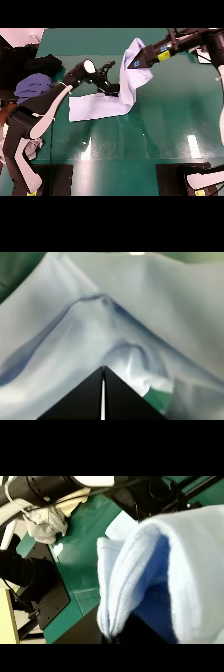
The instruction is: Fold the shirts.
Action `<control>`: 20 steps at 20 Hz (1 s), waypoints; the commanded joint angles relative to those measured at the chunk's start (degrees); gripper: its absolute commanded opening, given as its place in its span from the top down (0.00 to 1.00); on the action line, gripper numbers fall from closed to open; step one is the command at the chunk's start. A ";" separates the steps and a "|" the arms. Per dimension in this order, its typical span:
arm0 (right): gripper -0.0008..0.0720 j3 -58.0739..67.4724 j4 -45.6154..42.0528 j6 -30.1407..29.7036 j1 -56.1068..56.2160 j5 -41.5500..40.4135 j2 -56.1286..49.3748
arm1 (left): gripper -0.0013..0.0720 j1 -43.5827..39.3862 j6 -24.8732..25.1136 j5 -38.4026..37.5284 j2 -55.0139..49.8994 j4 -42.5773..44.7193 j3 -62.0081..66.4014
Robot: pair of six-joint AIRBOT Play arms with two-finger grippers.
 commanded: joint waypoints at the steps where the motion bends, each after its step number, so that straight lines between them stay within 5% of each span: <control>1: 0.97 3.39 -0.02 0.15 3.65 0.33 -3.43 | 0.95 2.97 0.02 -5.84 4.33 8.90 1.36; 4: 0.97 3.58 -0.04 0.15 6.27 0.24 -5.11 | 0.95 7.04 0.83 -10.27 11.13 18.08 1.33; 9: 0.97 3.61 -2.62 0.11 12.26 -2.95 -9.33 | 0.95 16.26 2.99 -15.52 22.53 19.74 1.36; 15: 0.94 3.61 -7.32 -3.74 23.39 -18.23 -18.14 | 0.95 19.10 2.95 -15.96 30.12 20.13 1.33; 17: 0.44 3.74 -7.08 -5.73 27.21 -25.33 -20.79 | 0.95 19.10 2.91 -16.46 30.40 20.09 1.33; 18: 0.28 4.76 -6.91 -6.03 28.92 -27.50 -21.88 | 0.95 19.10 2.91 -17.20 30.40 20.15 1.33; 20: 0.27 6.80 -7.04 -6.99 30.34 -27.50 -21.97 | 0.95 19.10 2.95 -18.40 30.40 20.15 1.33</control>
